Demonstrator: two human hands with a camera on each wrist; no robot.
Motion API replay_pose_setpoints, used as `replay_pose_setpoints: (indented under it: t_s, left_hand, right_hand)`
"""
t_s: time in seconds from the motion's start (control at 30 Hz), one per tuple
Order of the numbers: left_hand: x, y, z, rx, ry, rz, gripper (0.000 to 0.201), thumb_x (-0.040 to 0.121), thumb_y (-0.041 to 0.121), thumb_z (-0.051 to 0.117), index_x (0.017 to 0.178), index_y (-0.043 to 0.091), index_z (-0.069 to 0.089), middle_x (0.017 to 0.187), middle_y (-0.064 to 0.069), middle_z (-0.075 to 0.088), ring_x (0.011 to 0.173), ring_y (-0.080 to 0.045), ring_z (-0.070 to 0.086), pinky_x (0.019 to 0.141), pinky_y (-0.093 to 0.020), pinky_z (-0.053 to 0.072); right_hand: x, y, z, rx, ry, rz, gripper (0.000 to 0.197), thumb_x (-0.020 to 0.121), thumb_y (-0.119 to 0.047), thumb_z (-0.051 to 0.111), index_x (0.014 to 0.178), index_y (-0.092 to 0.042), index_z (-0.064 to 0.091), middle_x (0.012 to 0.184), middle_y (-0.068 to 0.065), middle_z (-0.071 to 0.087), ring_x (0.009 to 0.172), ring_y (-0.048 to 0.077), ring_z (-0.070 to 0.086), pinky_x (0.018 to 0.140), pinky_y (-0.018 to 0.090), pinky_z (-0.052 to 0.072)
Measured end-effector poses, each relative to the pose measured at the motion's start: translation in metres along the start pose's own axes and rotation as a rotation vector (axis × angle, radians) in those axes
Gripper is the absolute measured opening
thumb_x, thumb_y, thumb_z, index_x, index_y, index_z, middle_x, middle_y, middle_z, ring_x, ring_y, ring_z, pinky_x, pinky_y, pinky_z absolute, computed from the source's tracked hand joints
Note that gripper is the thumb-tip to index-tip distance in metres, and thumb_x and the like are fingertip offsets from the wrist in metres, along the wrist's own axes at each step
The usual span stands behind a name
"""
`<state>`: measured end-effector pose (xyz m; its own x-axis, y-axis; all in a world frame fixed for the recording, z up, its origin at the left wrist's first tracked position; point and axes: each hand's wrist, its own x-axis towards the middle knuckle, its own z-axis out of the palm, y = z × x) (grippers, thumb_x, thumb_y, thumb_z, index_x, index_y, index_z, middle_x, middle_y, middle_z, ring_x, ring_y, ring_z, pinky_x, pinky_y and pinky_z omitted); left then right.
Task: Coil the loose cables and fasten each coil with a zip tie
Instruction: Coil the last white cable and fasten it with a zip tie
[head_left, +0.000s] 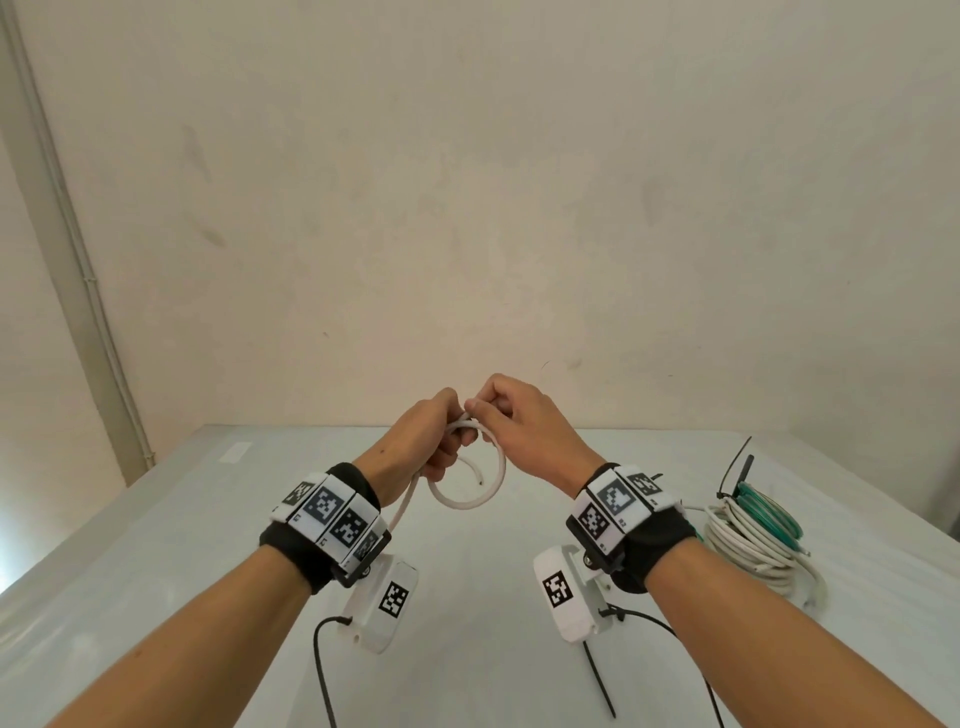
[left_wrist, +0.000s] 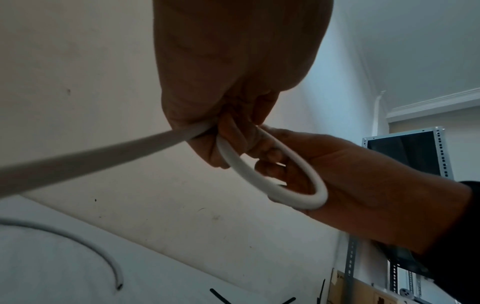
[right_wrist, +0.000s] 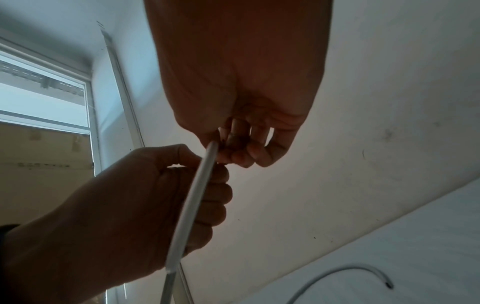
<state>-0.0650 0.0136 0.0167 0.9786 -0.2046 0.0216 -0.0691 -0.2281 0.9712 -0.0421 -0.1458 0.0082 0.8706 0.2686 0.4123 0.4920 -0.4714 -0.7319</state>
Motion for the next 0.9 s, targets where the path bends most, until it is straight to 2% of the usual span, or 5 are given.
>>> replay_pose_setpoints:
  t_s: [0.33, 0.5, 0.7, 0.83, 0.9]
  left_hand:
    - [0.001, -0.003, 0.003, -0.043, -0.039, 0.029, 0.029, 0.1, 0.017, 0.044, 0.072, 0.014, 0.051, 0.064, 0.004, 0.035, 0.056, -0.013, 0.029, 0.057, -0.027, 0.03]
    - [0.008, -0.007, -0.012, -0.01, -0.13, 0.125, 0.023, 0.109, 0.021, 0.049, 0.096, 0.005, 0.06, 0.07, 0.004, 0.042, 0.061, -0.008, 0.037, 0.059, -0.023, 0.037]
    - [0.011, 0.003, -0.012, 0.105, 0.166, 0.219, 0.024, 0.111, 0.021, 0.042, 0.091, 0.01, 0.051, 0.075, 0.0, 0.046, 0.066, -0.014, 0.045, 0.064, -0.029, 0.045]
    - [0.019, 0.015, -0.017, -0.136, 0.37, 0.273, 0.028, 0.11, 0.018, 0.041, 0.082, 0.015, 0.043, 0.07, 0.003, 0.04, 0.059, -0.012, 0.039, 0.06, -0.027, 0.041]
    - [0.02, 0.02, -0.015, -0.267, 0.402, 0.281, 0.031, 0.11, 0.017, 0.041, 0.079, 0.017, 0.04, 0.067, 0.005, 0.037, 0.053, -0.009, 0.036, 0.057, -0.025, 0.038]
  right_hand:
    - [-0.005, -0.002, 0.007, 0.242, 0.162, 0.154, 0.016, 0.102, -0.024, 0.063, 0.096, -0.01, 0.06, 0.094, 0.01, 0.075, 0.074, 0.015, 0.077, 0.064, 0.032, 0.063]
    - [-0.005, -0.005, 0.004, 0.328, 0.127, 0.166, 0.02, 0.105, -0.024, 0.059, 0.09, -0.012, 0.052, 0.101, 0.013, 0.074, 0.08, 0.017, 0.078, 0.07, 0.034, 0.061]
    - [-0.008, -0.011, 0.012, 0.178, 0.252, 0.294, 0.039, 0.105, -0.052, 0.047, 0.093, -0.015, 0.052, 0.09, 0.002, 0.062, 0.081, 0.021, 0.06, 0.073, 0.037, 0.048]
    - [-0.02, -0.019, 0.023, 0.34, -0.175, 0.569, 0.071, 0.101, -0.072, 0.029, 0.09, -0.011, 0.064, 0.081, 0.009, 0.073, 0.065, 0.021, 0.064, 0.062, 0.031, 0.048]
    - [-0.019, -0.021, 0.031, 0.671, -0.381, 0.715, 0.084, 0.102, -0.072, 0.026, 0.108, 0.003, 0.066, 0.095, 0.02, 0.077, 0.081, 0.03, 0.075, 0.068, 0.032, 0.057]
